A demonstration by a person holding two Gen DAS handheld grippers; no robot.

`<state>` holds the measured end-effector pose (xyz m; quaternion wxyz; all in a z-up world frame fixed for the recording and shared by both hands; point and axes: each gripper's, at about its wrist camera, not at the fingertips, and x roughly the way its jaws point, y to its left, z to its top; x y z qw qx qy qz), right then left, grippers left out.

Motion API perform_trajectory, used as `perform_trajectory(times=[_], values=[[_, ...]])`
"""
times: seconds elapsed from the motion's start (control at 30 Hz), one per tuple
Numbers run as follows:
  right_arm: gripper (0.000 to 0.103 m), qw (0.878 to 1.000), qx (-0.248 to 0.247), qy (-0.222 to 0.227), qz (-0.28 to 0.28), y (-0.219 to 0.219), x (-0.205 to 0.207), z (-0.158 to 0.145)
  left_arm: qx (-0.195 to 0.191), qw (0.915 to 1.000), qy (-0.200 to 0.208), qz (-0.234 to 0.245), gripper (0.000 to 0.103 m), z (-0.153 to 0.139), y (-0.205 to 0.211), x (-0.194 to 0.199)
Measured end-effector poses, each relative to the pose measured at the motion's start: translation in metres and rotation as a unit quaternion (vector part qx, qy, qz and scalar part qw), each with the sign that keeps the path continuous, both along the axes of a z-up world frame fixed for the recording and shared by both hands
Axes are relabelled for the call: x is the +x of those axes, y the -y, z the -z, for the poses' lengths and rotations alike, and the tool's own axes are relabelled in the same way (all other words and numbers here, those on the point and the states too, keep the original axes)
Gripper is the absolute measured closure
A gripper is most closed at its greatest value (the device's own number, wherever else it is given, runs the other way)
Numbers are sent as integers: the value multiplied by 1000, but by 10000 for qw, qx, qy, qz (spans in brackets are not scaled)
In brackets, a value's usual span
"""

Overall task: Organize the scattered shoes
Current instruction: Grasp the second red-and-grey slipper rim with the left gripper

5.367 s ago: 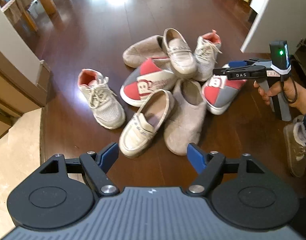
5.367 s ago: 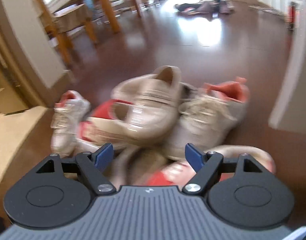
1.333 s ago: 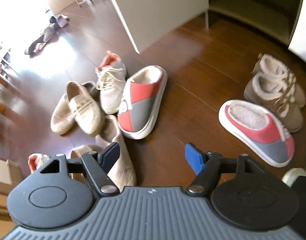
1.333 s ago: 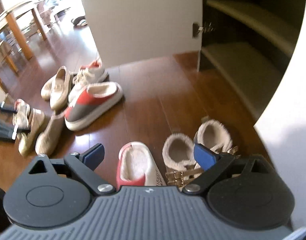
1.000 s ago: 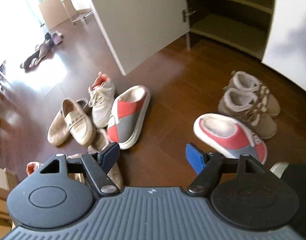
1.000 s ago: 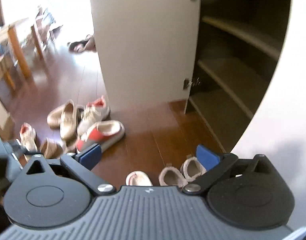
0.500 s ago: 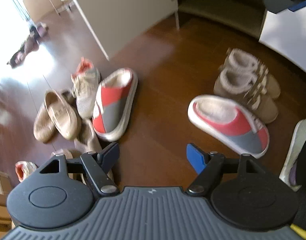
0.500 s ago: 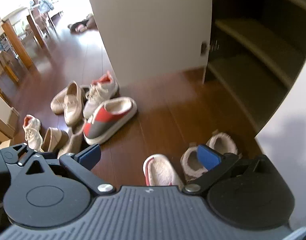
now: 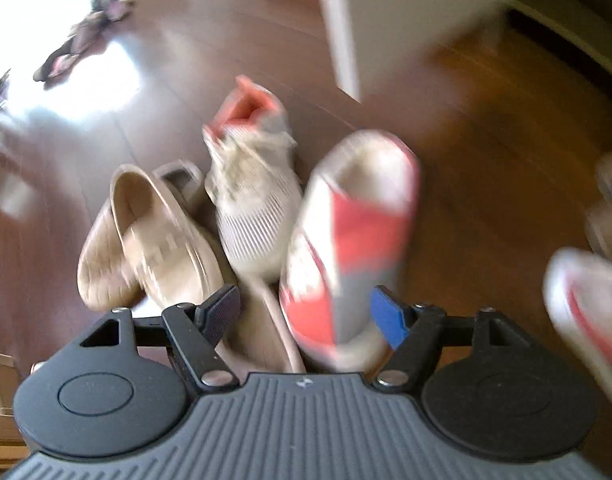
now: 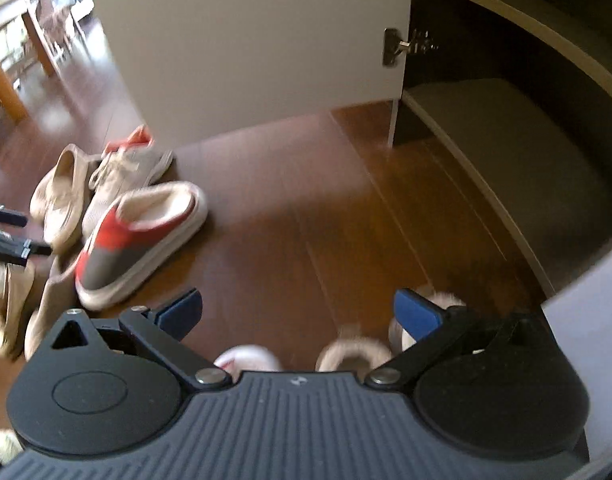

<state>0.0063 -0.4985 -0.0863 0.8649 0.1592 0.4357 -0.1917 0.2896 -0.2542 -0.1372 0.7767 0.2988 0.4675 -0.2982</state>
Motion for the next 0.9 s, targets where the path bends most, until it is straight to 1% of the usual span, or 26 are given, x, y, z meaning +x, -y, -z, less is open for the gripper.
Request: perform_trajectory(times=[0.07, 0.13, 0.23, 0.27, 0.3, 0.37, 0.47, 0.53, 0.63, 0.7, 0.77, 0.83, 0.87, 0.9], values=[[1, 9998, 88, 197, 16, 10, 7, 10, -62, 9998, -96, -155, 30, 16, 22, 27], [1, 9994, 156, 314, 28, 17, 13, 17, 11, 9995, -249, -172, 30, 35, 41, 40], [1, 9989, 367, 288, 17, 20, 15, 34, 456, 9987, -173, -161, 30, 67, 65, 45], [1, 9987, 435, 248, 15, 19, 15, 40, 595, 9980, -142, -177, 35, 75, 70, 47], [1, 9985, 501, 199, -1, 17, 15, 46, 648, 9974, -176, -258, 45, 77, 71, 47], [1, 9981, 605, 91, -66, 13, 15, 58, 627, 9961, -358, -509, 69, 75, 68, 43], [1, 9981, 578, -25, -229, 2, 13, 65, 594, 9923, -631, -886, 80, 73, 65, 37], [1, 9982, 508, -27, -318, -5, 12, 62, 572, 9886, -812, -1136, 81, 71, 63, 33], [1, 9978, 484, 122, -439, -13, 10, 43, 387, 9776, -1263, -1636, 82, 55, 41, 17], [1, 9973, 442, 216, -553, -18, 9, 28, 340, 9651, -1659, -1999, 82, 44, 15, -7], [1, 9966, 399, 258, -673, -24, 7, 17, 409, 9546, -1946, -2218, 82, 40, -4, -31], [1, 9962, 342, 264, -755, -35, 4, 5, 582, 9458, -2180, -2337, 80, 40, -25, -64], [1, 9958, 351, 259, -810, -41, 2, 0, 649, 9409, -2314, -2388, 76, 41, -34, -80], [1, 9952, 363, 236, -875, -47, 0, -3, 680, 9351, -2556, -2359, 70, 42, -43, -98]])
